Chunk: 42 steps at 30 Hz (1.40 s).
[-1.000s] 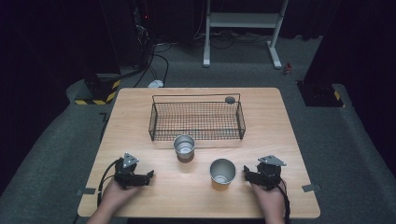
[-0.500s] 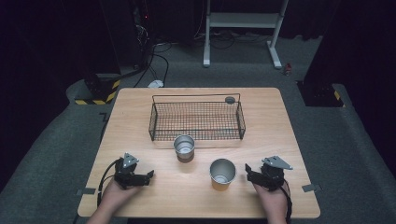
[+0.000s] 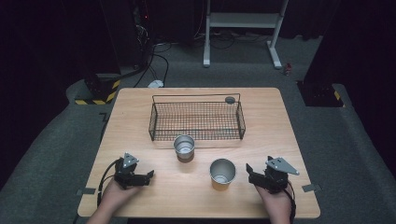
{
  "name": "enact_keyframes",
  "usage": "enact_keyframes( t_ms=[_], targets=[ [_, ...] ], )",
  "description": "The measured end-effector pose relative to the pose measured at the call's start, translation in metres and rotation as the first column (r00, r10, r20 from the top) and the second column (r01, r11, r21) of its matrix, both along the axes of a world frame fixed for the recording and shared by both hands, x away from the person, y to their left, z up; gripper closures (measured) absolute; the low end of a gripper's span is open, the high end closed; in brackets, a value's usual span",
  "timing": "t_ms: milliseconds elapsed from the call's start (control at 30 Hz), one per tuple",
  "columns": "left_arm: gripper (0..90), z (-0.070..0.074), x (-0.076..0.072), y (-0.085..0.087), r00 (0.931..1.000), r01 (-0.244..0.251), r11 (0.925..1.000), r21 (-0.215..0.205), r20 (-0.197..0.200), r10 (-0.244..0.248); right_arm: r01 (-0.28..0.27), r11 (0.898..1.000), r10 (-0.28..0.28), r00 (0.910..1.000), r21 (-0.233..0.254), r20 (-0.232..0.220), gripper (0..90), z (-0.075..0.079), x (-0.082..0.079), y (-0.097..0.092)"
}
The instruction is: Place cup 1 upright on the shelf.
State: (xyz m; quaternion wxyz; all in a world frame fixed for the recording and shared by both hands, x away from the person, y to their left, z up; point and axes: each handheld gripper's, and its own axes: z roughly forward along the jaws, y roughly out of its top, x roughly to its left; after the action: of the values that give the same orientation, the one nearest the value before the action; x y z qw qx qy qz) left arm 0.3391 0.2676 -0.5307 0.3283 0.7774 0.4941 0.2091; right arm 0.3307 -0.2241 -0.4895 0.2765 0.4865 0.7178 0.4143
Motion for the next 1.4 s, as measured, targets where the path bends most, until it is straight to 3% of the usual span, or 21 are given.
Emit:
enact_keyframes(
  t_ms=[567, 733, 1033, 1133, 1300, 1400],
  targets=[
    [2.8, 0.000, 0.000, 0.000, 1.0000, 0.002, 1.0000, 0.002, 0.000, -0.002, -0.044, 0.998, 0.041, 0.9974, 0.048, 0.060, 7.9, 0.025, -0.012, 0.001],
    [2.8, 0.000, 0.000, 0.000, 1.0000, 0.002, 1.0000, 0.002, 0.000, -0.002, -0.081, 0.995, 0.075, 0.9928, 0.058, 0.094, 7.7, 0.034, -0.018, 0.003],
    [2.9, 0.000, 0.000, 0.000, 1.0000, 0.003, 1.0000, 0.002, 0.000, -0.003, -0.116, 0.991, 0.108, 0.9881, 0.073, 0.110, 7.8, 0.042, -0.024, 0.013],
    [2.9, 0.000, 0.000, 0.000, 1.0000, 0.003, 1.0000, 0.001, 0.000, -0.003, -0.148, 0.986, 0.137, 0.9820, 0.077, 0.130, 7.8, 0.048, -0.030, 0.021],
    [2.8, 0.000, 0.000, 0.000, 1.0000, 0.003, 1.0000, 0.002, 0.000, -0.003, -0.199, 0.976, 0.189, 0.9746, 0.084, 0.121, 7.8, 0.051, -0.034, 0.033],
    [2.8, 0.000, 0.000, 0.000, 1.0000, 0.002, 1.0000, 0.001, 0.000, -0.002, -0.243, 0.965, 0.231, 0.9651, 0.094, 0.122, 7.7, 0.051, -0.037, 0.045]
  ],
)
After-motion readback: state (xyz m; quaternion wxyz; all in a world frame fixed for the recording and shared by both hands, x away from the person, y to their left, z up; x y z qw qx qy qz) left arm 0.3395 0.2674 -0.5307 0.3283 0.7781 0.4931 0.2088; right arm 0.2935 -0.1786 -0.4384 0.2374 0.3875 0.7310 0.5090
